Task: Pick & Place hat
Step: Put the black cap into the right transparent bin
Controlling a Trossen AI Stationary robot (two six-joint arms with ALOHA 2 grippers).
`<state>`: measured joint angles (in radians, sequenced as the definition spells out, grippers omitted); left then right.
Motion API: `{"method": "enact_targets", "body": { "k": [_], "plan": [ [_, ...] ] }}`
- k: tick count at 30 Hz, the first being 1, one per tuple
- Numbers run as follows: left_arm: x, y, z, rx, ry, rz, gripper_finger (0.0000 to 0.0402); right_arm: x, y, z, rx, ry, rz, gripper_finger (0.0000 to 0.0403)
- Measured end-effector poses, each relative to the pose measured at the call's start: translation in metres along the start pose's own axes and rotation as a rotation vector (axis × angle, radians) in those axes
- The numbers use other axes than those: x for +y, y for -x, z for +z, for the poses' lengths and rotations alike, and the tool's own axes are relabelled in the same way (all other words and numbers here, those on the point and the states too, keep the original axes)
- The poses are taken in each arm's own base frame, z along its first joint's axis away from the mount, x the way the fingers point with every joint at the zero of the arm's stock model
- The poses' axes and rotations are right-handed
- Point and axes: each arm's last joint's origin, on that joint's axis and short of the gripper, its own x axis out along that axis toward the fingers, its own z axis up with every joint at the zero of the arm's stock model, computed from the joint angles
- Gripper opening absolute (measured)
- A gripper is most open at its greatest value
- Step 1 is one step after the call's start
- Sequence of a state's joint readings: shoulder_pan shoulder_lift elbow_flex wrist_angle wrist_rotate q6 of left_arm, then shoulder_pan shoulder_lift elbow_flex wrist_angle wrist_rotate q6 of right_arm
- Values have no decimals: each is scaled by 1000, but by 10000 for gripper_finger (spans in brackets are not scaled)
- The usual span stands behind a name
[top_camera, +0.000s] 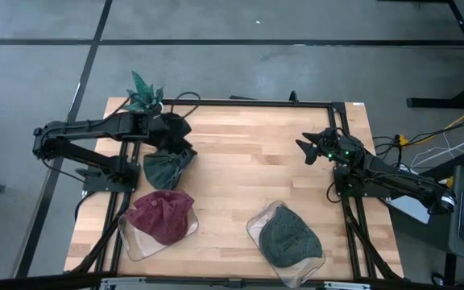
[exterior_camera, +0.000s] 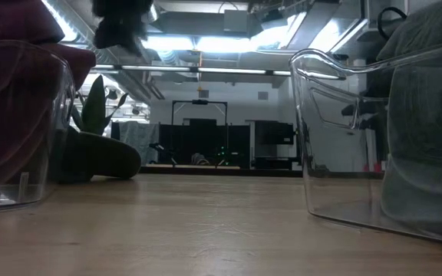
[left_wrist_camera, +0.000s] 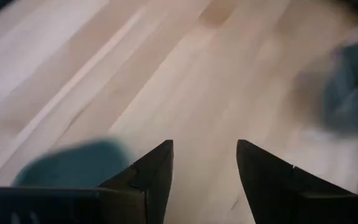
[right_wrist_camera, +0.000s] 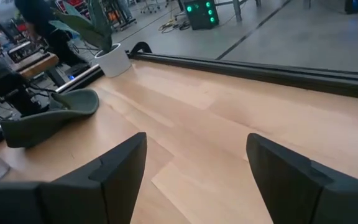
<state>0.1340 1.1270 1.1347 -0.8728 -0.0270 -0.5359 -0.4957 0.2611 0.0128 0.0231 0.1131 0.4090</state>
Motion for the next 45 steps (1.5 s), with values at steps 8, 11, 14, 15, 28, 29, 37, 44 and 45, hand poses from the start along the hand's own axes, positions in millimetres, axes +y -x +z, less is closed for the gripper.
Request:
{"method": "enact_targets", "body": {
  "k": [8, 11, 14, 15, 28, 29, 37, 44, 45],
  "plan": [
    [5, -24, -10, 205, -79, 130, 171, 0, 0, 0, 0, -7, 0, 275],
    [5, -39, -11, 260, -58, 160, 171, 0, 0, 0, 1, -5, 0, 275],
    [5, -56, -12, 332, -81, 188, 171, 0, 0, 0, 1, -7, 0, 275],
    [5, -61, -13, 360, -94, 202, 171, 0, 0, 0, 1, -5, 0, 275],
    [10, -116, -28, 607, -80, 343, 171, 0, 0, 0, 1, -5, 0, 275],
    [11, -120, -29, 620, -80, 349, 171, 0, 0, 0, 1, -7, 0, 275],
    [16, -148, -37, 708, -93, 436, 171, 0, 0, 0, 1, -4, 0, 275],
    [19, -155, -41, 763, -70, 442, 126, 0, 0, 0, 1, -4, 0, 275],
    [19, -155, -41, 763, -70, 433, 107, 0, 0, 0, 1, -6, 0, 275]
  ]
}}
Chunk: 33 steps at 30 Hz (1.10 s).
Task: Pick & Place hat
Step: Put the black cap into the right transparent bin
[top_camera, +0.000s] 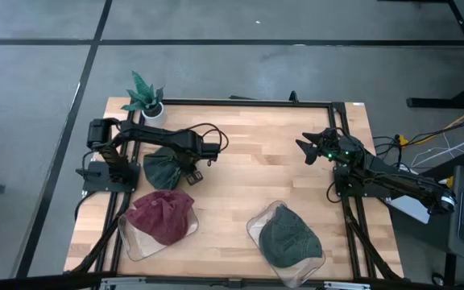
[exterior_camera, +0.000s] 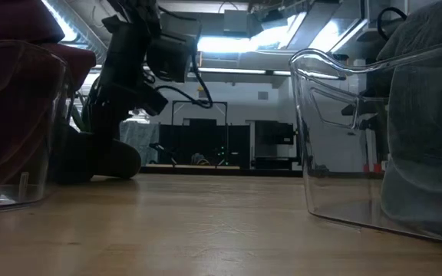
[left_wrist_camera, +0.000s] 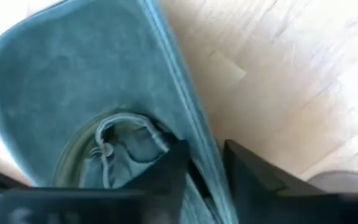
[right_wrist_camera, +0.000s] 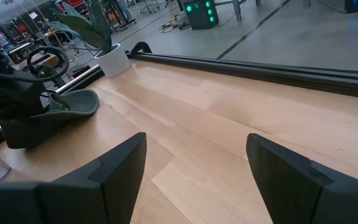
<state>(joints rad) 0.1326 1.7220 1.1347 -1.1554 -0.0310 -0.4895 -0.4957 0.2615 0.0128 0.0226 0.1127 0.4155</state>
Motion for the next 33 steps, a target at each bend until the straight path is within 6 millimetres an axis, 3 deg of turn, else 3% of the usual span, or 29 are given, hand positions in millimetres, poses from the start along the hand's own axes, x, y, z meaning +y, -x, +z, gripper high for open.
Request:
{"method": "enact_targets", "body": {
  "k": [3, 5, 11, 22, 33],
  "plan": [
    [2, 5, -3, -9, 4, -3, 37, 0, 0, 0, 0, 2, 0, 275],
    [3, 9, -5, -29, 29, -8, 15, 0, 0, 0, 0, 1, 0, 275],
    [9, 34, -14, -155, 107, -84, 9, 0, 0, 0, 0, 0, 0, 275],
    [23, 90, -32, -534, 289, -310, 8, 0, 0, 0, 0, 0, 0, 275],
    [24, 131, -28, -902, 336, -522, 8, 0, 0, 0, 0, 0, 0, 275]
  ]
}}
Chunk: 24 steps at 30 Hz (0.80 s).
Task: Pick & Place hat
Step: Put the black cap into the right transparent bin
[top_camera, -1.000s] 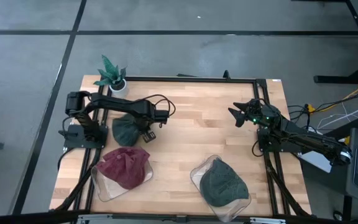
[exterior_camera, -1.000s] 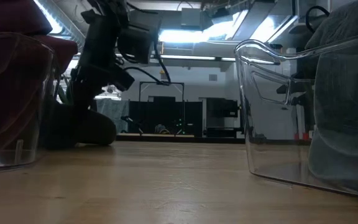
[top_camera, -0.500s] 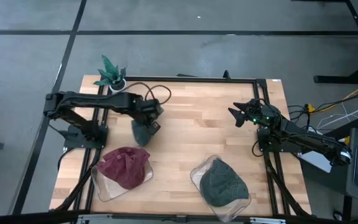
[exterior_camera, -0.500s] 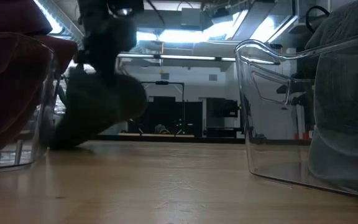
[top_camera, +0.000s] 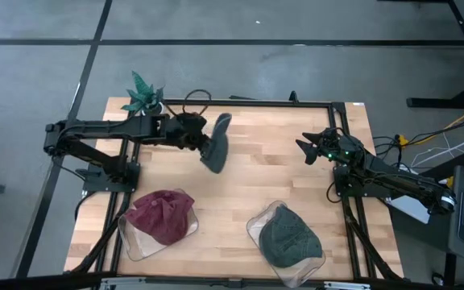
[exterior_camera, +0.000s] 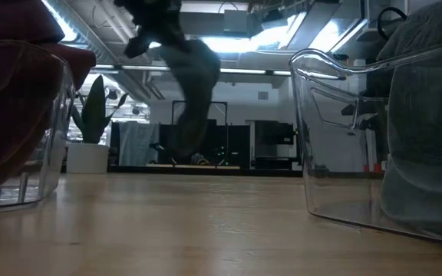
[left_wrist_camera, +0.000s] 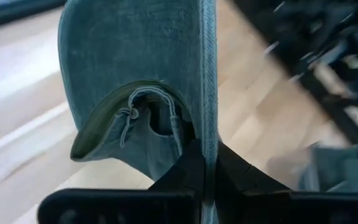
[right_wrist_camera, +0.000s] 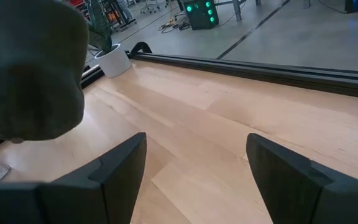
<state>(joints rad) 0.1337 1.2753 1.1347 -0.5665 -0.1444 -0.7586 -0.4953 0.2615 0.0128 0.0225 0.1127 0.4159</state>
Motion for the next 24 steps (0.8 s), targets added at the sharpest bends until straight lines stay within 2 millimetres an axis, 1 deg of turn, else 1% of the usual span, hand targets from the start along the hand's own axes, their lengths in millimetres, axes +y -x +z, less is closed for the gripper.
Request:
{"method": "enact_targets", "body": {
  "k": [10, 12, 14, 19, 24],
  "plan": [
    [-21, 6, 24, -246, 21, -226, 8, 0, 0, 0, 0, 0, 0, 275],
    [-25, 8, 28, -292, 21, -263, 8, 0, 0, 0, 0, -42, 2, 275],
    [-28, 10, 31, -330, 27, -296, 8, 0, 0, 0, 4, -137, 9, 275],
    [-33, 14, 38, -410, 28, -349, 8, 1, 0, 0, 23, -568, 30, 275],
    [-38, 20, 46, -518, 3, -400, 8, 1, 0, 0, 27, -838, 27, 275]
  ]
}}
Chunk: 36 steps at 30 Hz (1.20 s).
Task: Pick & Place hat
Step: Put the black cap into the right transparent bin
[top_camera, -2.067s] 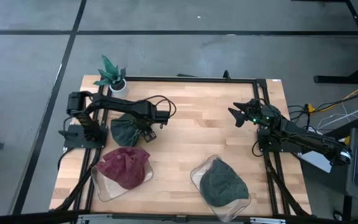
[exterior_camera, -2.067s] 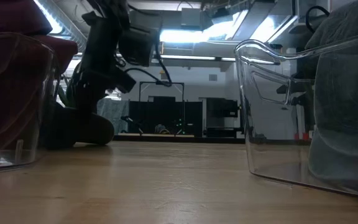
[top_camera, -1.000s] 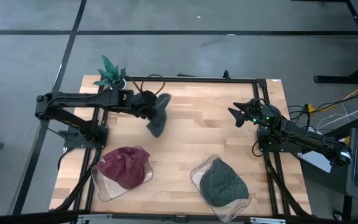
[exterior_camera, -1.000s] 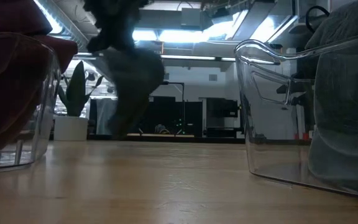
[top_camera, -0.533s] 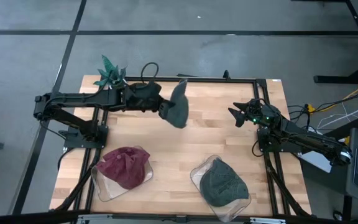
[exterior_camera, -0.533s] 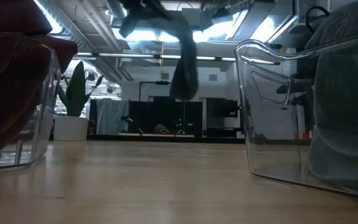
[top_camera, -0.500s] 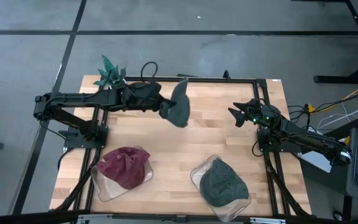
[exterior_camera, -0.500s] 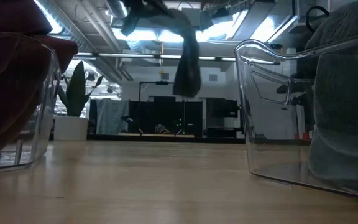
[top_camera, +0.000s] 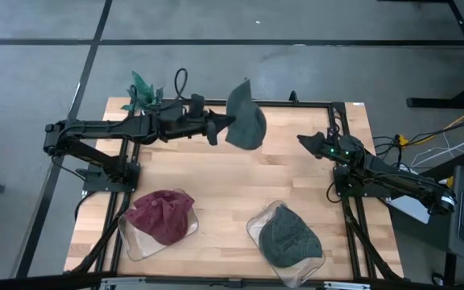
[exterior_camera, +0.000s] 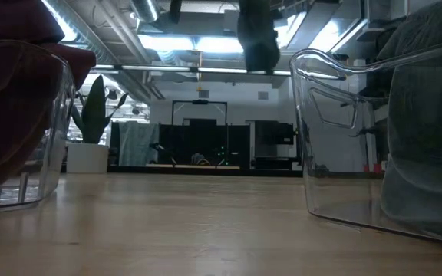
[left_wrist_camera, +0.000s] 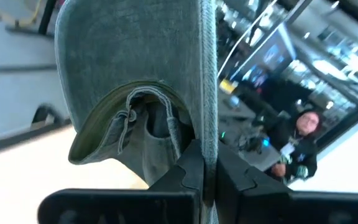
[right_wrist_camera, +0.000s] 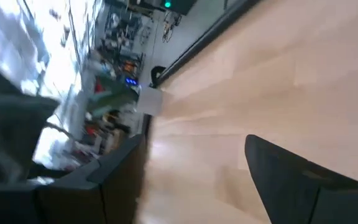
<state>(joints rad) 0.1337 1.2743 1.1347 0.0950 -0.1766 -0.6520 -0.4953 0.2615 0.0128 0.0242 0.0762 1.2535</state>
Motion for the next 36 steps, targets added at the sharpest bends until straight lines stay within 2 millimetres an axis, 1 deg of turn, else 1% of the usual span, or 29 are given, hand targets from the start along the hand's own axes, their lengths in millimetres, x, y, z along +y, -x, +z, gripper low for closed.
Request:
{"method": "enact_targets", "body": {
  "k": [4, 10, 13, 15, 20, 24, 29, 33, 36],
  "plan": [
    [-4, 0, 6, -77, -39, -20, 8, 1, 0, 0, -4, -151, 10, 275],
    [-4, 1, 9, -117, -63, 2, 8, 2, 0, 1, -5, -222, 18, 275],
    [-4, 1, 9, -121, -79, 3, 8, 2, 0, 1, -2, -325, 18, 275],
    [-5, 1, 10, -135, -86, -3, 8, 6, 0, 2, -7, -331, 65, 275],
    [-6, 1, 12, -163, -103, -3, 8, 29, 5, 8, -22, -280, 318, 275],
    [-6, 1, 13, -178, -100, 7, 8, 46, 13, 16, -125, -252, 505, 275],
    [-11, 0, 20, -275, -111, -33, 8, 75, 23, 28, -211, -149, 588, 275],
    [-13, -7, 20, -338, -139, -63, 8, 103, 25, 35, -187, -74, 624, 275],
    [-14, -12, 20, -380, -138, -93, 8, 126, 19, 40, -138, 13, 634, 275]
  ]
}}
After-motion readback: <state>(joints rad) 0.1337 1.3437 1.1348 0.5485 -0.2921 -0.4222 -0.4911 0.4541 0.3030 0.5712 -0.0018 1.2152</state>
